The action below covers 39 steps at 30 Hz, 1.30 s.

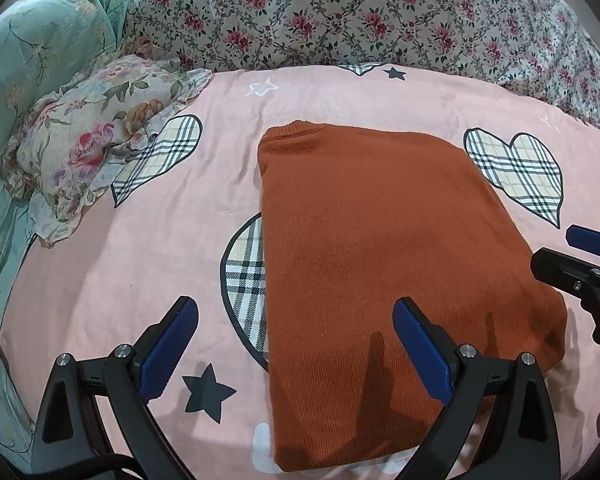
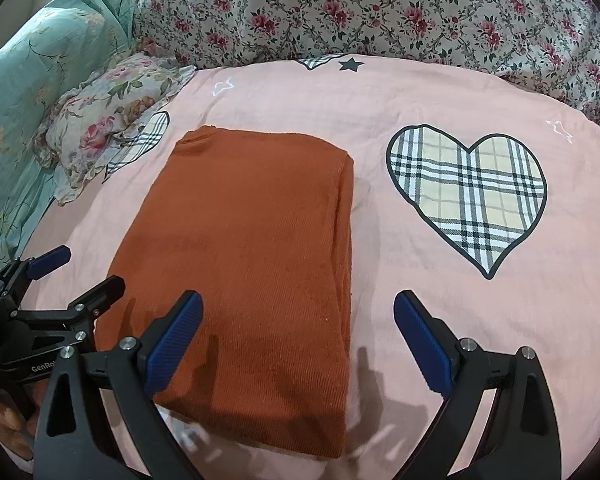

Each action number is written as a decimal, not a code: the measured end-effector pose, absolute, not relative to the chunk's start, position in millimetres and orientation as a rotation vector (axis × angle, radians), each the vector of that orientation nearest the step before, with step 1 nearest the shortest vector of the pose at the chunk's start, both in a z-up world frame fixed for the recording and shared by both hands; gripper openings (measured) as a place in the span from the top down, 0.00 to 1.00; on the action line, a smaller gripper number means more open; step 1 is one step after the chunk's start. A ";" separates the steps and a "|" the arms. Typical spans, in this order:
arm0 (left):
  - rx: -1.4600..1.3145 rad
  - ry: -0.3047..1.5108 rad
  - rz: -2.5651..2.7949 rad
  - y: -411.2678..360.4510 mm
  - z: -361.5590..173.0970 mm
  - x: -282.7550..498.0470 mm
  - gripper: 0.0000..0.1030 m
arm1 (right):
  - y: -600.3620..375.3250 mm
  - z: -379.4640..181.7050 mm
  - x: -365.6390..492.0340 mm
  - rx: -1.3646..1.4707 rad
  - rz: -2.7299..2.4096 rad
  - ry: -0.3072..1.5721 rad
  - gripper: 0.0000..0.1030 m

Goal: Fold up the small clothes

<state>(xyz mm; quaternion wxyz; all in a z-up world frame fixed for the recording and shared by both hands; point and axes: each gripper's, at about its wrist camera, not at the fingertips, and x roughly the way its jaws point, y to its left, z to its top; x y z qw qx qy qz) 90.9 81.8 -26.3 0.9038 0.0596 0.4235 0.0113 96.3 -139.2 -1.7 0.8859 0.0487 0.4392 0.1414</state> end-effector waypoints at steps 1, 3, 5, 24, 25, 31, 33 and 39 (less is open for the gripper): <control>0.124 0.876 0.023 81.9 -26.3 91.3 0.04 | -139.2 -1.9 97.0 0.101 0.294 0.914 0.06; 0.123 0.876 0.024 82.0 -26.2 92.2 0.04 | -139.5 -1.7 97.0 0.102 0.295 0.915 0.07; 0.127 0.875 0.028 82.6 -26.4 94.0 0.04 | -139.9 -2.5 99.9 0.104 0.295 0.918 0.07; 0.128 0.877 0.031 82.7 -28.8 98.7 0.04 | -140.4 -3.9 107.0 0.104 0.297 0.923 0.07; 0.128 0.877 0.031 82.3 -28.7 98.5 0.04 | -140.2 -4.0 107.6 0.104 0.297 0.922 0.07; 0.126 0.879 0.030 81.1 -28.0 100.4 0.04 | -140.5 -4.9 109.7 0.103 0.295 0.926 0.07; 0.127 0.879 0.029 81.3 -28.0 100.5 0.04 | -140.6 -4.6 110.3 0.103 0.295 0.926 0.07; 0.129 0.879 0.027 78.8 -28.2 102.4 0.04 | -141.2 -4.8 111.9 0.104 0.294 0.925 0.07</control>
